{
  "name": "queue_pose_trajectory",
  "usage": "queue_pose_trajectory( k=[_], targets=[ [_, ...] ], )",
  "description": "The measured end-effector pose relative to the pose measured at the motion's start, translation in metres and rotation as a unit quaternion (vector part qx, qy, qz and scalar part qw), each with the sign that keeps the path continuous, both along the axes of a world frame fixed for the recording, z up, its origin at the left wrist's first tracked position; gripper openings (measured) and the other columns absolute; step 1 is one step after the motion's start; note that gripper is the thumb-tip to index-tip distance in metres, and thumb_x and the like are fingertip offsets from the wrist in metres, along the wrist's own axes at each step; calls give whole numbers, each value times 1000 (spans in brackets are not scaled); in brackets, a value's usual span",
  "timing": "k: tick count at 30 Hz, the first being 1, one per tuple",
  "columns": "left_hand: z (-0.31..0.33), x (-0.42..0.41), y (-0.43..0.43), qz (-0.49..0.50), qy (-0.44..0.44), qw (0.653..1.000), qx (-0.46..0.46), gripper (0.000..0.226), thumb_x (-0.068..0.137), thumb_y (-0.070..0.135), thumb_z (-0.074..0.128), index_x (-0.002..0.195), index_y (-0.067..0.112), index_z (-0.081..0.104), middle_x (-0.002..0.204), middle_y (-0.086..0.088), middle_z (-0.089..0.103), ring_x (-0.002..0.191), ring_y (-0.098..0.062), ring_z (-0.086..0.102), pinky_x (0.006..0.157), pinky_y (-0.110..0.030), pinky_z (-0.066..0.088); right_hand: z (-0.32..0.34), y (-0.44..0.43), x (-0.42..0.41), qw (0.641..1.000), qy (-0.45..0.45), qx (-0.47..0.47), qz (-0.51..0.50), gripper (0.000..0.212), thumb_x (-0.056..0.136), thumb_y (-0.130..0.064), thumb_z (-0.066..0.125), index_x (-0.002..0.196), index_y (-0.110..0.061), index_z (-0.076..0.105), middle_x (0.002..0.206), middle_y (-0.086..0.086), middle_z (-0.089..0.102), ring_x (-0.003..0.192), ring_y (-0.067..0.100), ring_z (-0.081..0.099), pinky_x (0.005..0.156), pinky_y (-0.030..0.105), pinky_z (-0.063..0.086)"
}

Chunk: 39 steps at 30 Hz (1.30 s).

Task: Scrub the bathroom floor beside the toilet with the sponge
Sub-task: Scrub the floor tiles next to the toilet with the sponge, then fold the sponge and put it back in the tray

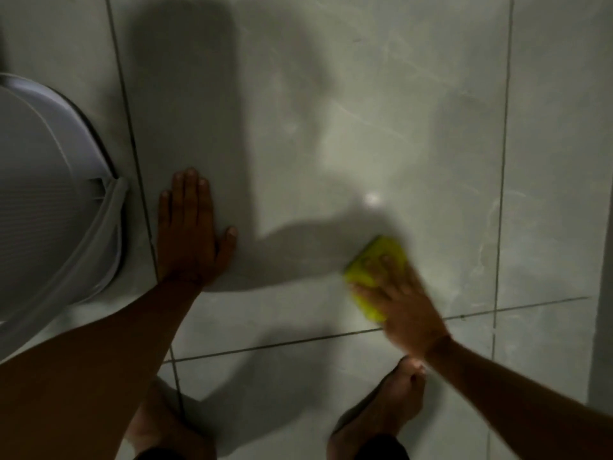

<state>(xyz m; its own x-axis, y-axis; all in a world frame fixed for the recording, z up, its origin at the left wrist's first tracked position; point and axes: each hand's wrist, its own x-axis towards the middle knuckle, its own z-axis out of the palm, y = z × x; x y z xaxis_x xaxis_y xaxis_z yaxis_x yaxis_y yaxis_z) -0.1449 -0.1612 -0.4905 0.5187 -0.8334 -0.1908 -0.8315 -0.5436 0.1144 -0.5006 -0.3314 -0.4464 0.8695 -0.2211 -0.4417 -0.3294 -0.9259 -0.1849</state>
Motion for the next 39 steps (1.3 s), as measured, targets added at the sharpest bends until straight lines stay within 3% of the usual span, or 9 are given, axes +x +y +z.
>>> queue_pose_trajectory(
  k=[7, 12, 15, 23, 26, 29, 33, 36, 39],
  targets=[
    [-3, 0, -1, 2, 2, 1000, -7, 85, 95, 56, 28, 160, 5, 8, 168, -21, 11, 157, -37, 6, 129, -51, 4, -9, -129, 128, 840, -51, -74, -535, 74, 82, -32, 53, 150, -36, 23, 163, 8, 12, 149, 37, 5, 116, 63, 11],
    [-1, -3, -2, -2, 0, 1000, -20, 84, 96, 54, 29, 159, 3, 10, 168, -22, 12, 157, -38, 8, 129, -51, 4, -13, -100, 168, 968, -93, -48, -227, 64, 86, -34, 47, 148, -34, 31, 161, 11, 20, 148, 41, 10, 117, 61, 6],
    [5, -3, -4, 1, 18, 1000, -2, 84, 96, 53, 29, 159, 3, 9, 167, -24, 11, 156, -40, 8, 128, -53, 4, -8, -47, 107, 994, -73, -3, -82, 66, 81, -26, 42, 146, -33, 34, 160, 11, 22, 148, 41, 9, 116, 62, 7],
    [56, -15, -27, 23, 102, 992, 76, 81, 86, 34, 43, 156, -1, 23, 166, -27, 14, 155, -44, 11, 126, -55, 10, 28, -9, 12, 948, 39, 121, -293, 66, 80, -1, 58, 138, -31, 47, 159, 7, 25, 149, 34, 9, 116, 62, 17],
    [94, -31, -51, 98, 216, 967, 89, 74, 83, 30, 42, 153, 7, 36, 166, -22, 21, 155, -38, 17, 127, -44, 14, 61, -19, 44, 838, -64, 284, -461, 51, 84, 9, 58, 131, -13, 56, 147, 14, 45, 136, 28, 42, 115, 45, 34],
    [135, -50, -71, 238, 404, 883, 23, 44, 94, 16, 52, 137, 13, 58, 142, -19, 57, 133, -34, 52, 116, -38, 39, 114, -27, 72, 663, -123, 454, -582, 42, 85, 19, 46, 117, -1, 63, 119, 13, 69, 94, 18, 67, 75, 17, 56],
    [204, -60, -79, 351, 556, 753, -30, 40, 89, -7, 49, 121, 4, 69, 114, -12, 68, 104, -23, 60, 81, -10, 50, 185, -17, 102, 460, -51, 590, -662, 51, 85, 1, 38, 133, -8, 52, 121, 18, 63, 113, 42, 56, 88, 46, 49],
    [269, -52, -65, 402, 612, 678, -60, 40, 82, -15, 42, 110, -8, 69, 107, -17, 66, 94, -24, 58, 73, -21, 49, 241, 2, 141, 389, -43, 644, -657, 56, 75, -16, 47, 130, -7, 55, 121, 22, 63, 109, 42, 59, 98, 57, 43],
    [330, -36, -37, 477, 594, 644, -74, 17, 81, -1, 51, 69, 5, 61, 65, -8, 66, 68, -21, 52, 65, -28, 42, 289, 26, 192, 366, -46, 676, -638, 51, 73, -22, 50, 120, -7, 62, 103, 16, 74, 87, 33, 71, 70, 42, 60]
  ],
)
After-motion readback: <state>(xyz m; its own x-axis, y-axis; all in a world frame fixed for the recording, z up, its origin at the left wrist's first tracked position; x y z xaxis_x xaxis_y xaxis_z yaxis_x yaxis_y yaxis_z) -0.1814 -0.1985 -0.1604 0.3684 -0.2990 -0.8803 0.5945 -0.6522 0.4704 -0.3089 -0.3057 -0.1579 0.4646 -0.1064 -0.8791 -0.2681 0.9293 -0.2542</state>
